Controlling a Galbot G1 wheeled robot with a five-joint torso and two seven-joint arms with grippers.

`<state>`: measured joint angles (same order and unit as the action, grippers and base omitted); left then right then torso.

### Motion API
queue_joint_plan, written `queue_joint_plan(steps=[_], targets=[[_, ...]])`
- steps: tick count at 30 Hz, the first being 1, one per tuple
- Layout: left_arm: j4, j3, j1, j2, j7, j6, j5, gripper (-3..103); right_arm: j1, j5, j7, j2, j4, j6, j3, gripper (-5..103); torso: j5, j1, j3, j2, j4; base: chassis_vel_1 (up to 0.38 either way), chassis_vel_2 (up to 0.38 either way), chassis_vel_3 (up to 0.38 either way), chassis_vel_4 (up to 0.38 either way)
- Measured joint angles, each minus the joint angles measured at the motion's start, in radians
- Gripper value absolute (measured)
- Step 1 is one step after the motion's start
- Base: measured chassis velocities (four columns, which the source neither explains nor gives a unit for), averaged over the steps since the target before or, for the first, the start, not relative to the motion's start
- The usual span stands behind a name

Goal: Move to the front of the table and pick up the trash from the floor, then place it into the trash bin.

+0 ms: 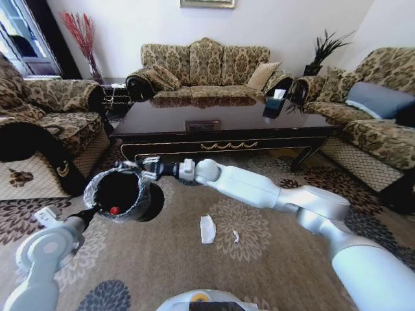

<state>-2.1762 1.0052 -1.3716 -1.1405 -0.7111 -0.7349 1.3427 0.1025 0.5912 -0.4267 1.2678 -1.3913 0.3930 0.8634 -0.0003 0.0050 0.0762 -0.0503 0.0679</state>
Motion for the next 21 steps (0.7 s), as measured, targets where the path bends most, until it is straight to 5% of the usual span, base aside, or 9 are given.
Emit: queue_joint_plan(steps=[15,21], targets=[[-0.006,0.004,-0.004,-0.012,0.004,-0.001,-0.004,2,-0.013,-0.090,-0.041,0.013,0.045,-0.044,0.042,19,0.0003,0.000,0.000,0.000,0.0001,0.000,0.000,0.000,0.000],[-0.015,0.006,-0.010,-0.020,0.006,-0.001,-0.006,2,0.000,-0.079,-0.069,0.012,0.054,-0.049,0.036,42,0.0003,0.000,0.000,0.000,-0.0001,0.000,0.000,0.000,0.000]])
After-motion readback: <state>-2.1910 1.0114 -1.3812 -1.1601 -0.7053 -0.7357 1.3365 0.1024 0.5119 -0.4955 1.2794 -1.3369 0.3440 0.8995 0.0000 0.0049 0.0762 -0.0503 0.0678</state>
